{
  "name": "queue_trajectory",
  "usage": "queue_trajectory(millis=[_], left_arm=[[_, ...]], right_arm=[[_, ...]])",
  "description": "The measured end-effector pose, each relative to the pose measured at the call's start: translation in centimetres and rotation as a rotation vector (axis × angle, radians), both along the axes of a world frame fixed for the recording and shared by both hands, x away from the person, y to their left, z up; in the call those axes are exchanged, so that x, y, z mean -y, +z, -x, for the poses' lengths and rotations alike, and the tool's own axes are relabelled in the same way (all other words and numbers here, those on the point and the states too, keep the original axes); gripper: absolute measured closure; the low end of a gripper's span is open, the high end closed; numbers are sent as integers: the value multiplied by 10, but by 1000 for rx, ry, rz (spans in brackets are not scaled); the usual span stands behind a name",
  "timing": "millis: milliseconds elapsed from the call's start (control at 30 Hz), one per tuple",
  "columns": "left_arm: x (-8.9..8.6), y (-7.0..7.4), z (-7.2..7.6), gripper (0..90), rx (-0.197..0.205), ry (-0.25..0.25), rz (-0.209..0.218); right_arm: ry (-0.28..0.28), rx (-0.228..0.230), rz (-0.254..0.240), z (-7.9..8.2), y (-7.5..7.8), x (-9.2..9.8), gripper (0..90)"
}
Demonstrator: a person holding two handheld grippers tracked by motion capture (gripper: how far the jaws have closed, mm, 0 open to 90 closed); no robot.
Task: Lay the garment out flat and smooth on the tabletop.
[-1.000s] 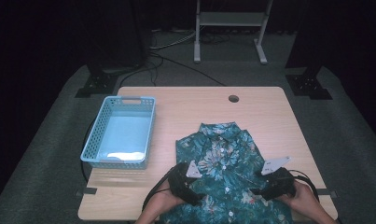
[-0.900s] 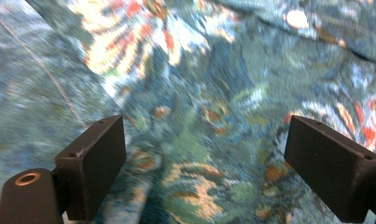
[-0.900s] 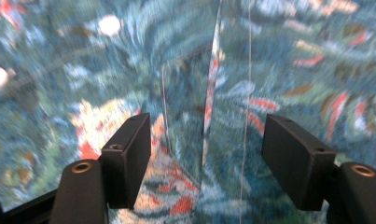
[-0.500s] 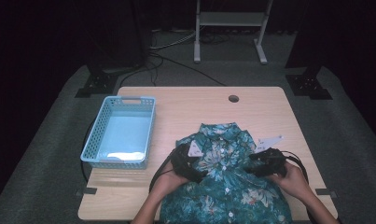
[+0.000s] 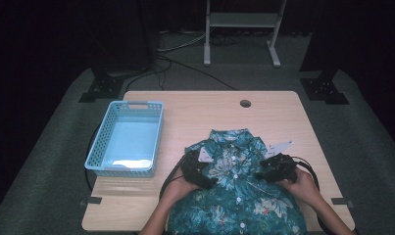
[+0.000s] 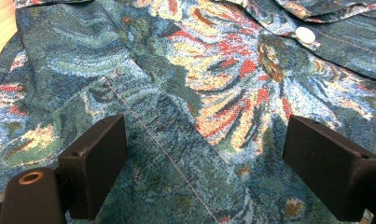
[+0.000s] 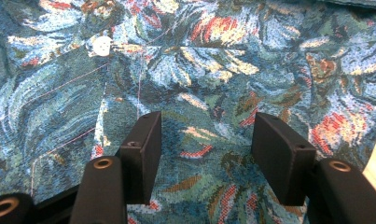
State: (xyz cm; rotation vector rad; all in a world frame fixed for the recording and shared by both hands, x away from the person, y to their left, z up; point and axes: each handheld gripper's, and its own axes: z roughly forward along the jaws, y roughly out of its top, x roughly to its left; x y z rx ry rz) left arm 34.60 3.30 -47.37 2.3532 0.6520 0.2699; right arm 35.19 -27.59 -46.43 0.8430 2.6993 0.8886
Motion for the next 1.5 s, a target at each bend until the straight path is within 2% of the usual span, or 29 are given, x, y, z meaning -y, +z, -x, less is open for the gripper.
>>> queue_trajectory(millis=[400, 1000, 1267, 1500], left_arm=[[1, -1, 17, 114, 1, -18, 5], [-4, -4, 49, 114, 15, -29, 34], [-6, -5, 56, 114, 19, -33, 41], [-6, -4, 60, 113, 15, -24, 36]], right_arm=[[23, 19, -28, 19, -3, 6, 416], [71, 3, -5, 53, -1, 5, 401], [99, -31, 41, 56, 3, 0, 352], [132, -16, 34, 53, 8, -12, 348]])
